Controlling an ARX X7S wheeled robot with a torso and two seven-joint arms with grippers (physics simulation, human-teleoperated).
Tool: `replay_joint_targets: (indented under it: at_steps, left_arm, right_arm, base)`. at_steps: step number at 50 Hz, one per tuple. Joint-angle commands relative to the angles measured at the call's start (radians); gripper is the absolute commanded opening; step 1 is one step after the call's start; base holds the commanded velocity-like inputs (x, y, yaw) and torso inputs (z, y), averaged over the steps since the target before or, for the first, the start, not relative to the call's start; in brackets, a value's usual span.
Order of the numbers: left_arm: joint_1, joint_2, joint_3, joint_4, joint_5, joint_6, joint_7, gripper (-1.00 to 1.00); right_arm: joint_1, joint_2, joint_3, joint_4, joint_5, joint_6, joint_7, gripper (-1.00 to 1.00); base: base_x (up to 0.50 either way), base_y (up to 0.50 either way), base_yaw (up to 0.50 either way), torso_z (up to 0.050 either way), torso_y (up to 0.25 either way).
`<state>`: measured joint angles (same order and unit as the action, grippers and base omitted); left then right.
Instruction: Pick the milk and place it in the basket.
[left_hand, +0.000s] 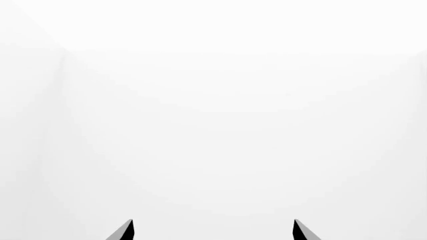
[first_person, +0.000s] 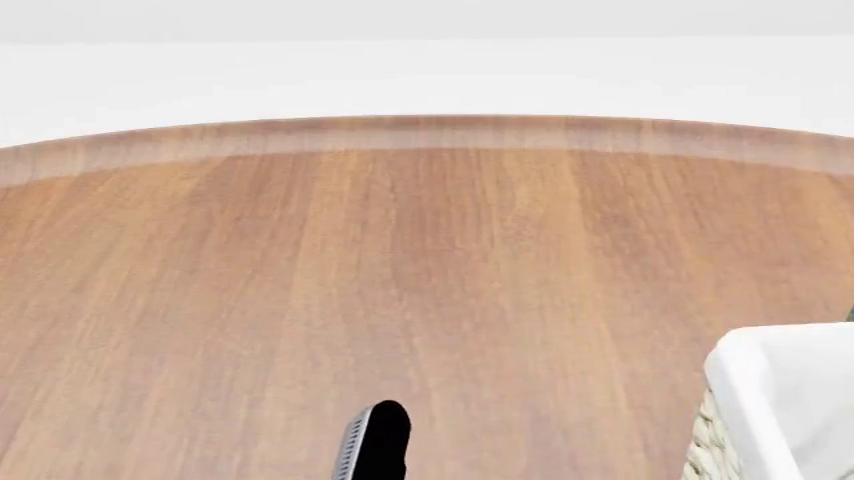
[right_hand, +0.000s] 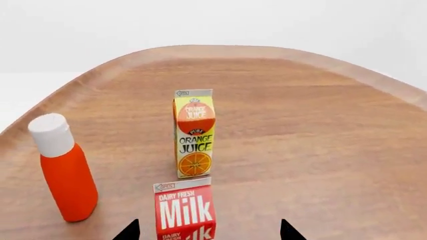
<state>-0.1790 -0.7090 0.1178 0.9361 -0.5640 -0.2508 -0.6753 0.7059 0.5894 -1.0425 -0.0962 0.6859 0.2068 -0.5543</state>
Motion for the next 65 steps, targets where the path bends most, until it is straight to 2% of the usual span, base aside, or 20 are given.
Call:
replay_joint_targets:
  at_steps: [1, 24, 65]
  left_arm:
    - [0.003, 0.0, 0.003, -0.006, 0.003, 0.007, 0.001, 1.0]
    - [0.013, -0.002, 0.003, -0.013, 0.005, 0.021, -0.002, 1.0]
    - [0.017, -0.008, 0.009, -0.02, 0.006, 0.034, -0.004, 1.0]
  right_arm:
    - [0.038, -0.104, -0.013, 0.197, -0.002, -0.036, -0.111, 1.0]
    - [0.058, -0.255, -0.056, 0.448, -0.037, -0.101, -0.242, 1.0]
    - [0.068, -0.431, -0.102, 0.766, -0.091, -0.204, -0.366, 1.0]
  base:
    - [0.0, 0.0, 0.0, 0.0, 0.0]
    - [0.0, 0.0, 0.0, 0.0, 0.0]
    - [0.0, 0.0, 0.0, 0.0, 0.0]
